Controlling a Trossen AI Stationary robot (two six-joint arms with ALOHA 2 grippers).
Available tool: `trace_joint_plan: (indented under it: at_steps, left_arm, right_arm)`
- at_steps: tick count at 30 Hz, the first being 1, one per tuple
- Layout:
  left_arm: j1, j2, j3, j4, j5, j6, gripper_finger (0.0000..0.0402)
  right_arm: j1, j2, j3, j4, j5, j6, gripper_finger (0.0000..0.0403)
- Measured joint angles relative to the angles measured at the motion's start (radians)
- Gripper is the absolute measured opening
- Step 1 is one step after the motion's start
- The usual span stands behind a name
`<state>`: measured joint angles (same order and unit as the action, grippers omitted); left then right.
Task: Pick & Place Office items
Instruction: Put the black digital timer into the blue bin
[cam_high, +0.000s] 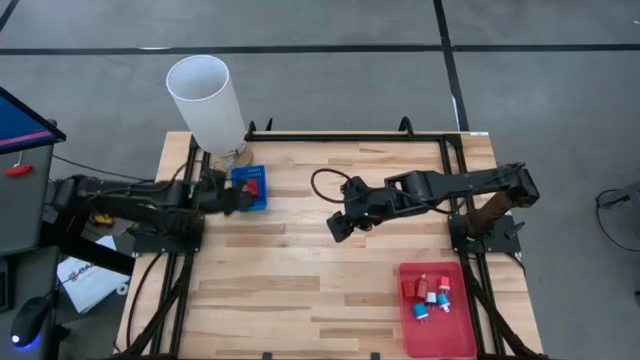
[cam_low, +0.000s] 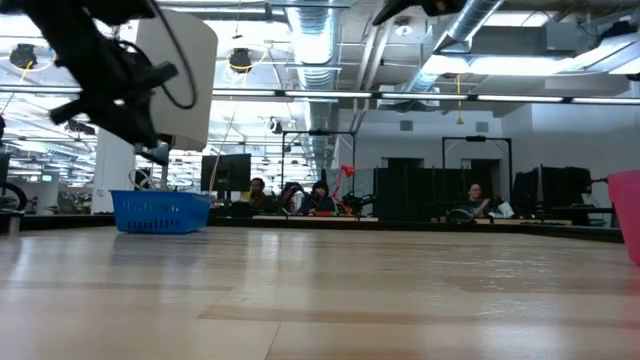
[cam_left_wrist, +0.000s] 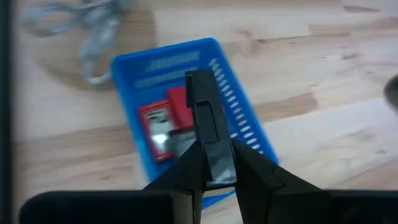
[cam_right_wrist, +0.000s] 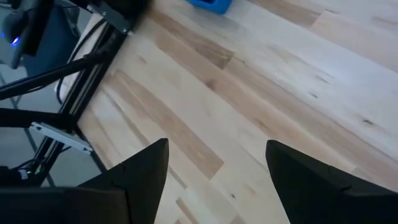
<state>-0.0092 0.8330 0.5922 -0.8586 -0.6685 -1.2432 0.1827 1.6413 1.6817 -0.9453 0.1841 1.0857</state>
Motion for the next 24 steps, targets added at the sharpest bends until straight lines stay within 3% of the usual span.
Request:
trace_joint_plan:
  at_steps: [4,9,19,24]
  left_arm:
    - [0.178,0.016,0.0,0.125,0.145,0.202,0.0058]
    - [0.321,0.07,0.0,0.163,0.229,0.305,0.0058]
    - [0.353,0.211,0.0,0.22,0.3,0.325,0.0058]
    - [0.349,0.23,0.0,0.223,0.28,0.32,0.0058]
  right_arm:
    - [0.031,-0.01,0.0,0.007,0.019,0.019,0.0261]
    - [0.086,-0.009,0.0,0.014,0.067,0.06,0.0261]
    - [0.172,-0.009,0.0,0.01,0.212,0.172,0.0261]
    - [0.204,-0.011,0.0,0.001,0.276,0.226,0.0261]
